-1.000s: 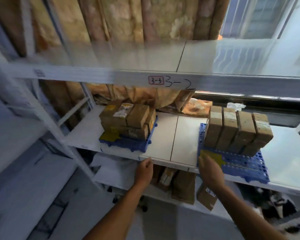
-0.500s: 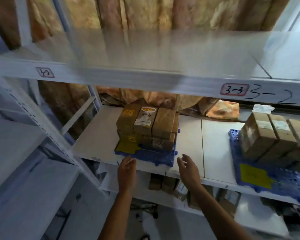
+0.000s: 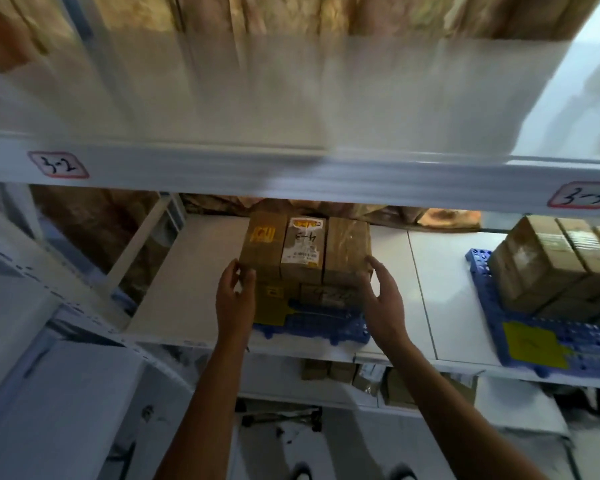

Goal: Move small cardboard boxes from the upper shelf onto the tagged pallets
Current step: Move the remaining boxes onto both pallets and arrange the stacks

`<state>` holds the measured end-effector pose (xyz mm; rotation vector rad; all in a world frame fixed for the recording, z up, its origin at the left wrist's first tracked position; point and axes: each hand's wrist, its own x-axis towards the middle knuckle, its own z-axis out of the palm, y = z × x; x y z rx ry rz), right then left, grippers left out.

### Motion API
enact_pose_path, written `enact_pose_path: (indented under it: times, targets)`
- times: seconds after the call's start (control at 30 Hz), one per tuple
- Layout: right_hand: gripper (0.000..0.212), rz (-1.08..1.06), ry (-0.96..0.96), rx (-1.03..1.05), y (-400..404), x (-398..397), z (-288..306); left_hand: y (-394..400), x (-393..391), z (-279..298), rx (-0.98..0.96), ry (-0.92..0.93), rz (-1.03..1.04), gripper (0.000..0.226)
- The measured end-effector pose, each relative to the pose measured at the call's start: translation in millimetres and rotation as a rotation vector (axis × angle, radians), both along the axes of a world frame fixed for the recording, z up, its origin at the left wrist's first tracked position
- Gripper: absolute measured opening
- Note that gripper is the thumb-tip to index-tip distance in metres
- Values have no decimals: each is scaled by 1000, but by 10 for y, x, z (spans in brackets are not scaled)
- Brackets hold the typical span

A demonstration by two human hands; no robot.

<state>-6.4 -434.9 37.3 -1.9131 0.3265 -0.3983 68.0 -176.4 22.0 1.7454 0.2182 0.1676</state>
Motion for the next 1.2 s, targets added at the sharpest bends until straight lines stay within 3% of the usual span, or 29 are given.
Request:
enact_pose_path:
  times: [0.17,0.27,0.33,0.4,0.47,0.57,0.7,1.0,1.2]
  targets:
    - [45,-54,6,48,41,63,-26,-19,34,11,4,-40,-11,38]
    - [44,-81,-31,55,51,43,-12,20,49,-14,-7,-21,-18,46]
    - [42,-251,-47,108,17,-10,-104,100,42,-70,-88,0,23,51]
    - [36,-447,28,144,-36,-69,-246,201,46,-181,-132,81,107,47]
    - [36,-507,213,116,-68,-157,-457,299,7,-354,-93,239,112,45]
    - [37,-408,384,132,-50,-280,-725,362,-62,-584,-13,400,15,44]
    - [26,-229,362,116,0,-364,-862,370,-87,-649,130,383,-156,33]
    - [32,-279,354,118,-100,-417,-814,362,-326,-602,116,216,-197,32]
    - [32,-296,362,114,-180,-536,-806,272,-391,-699,169,203,-215,25]
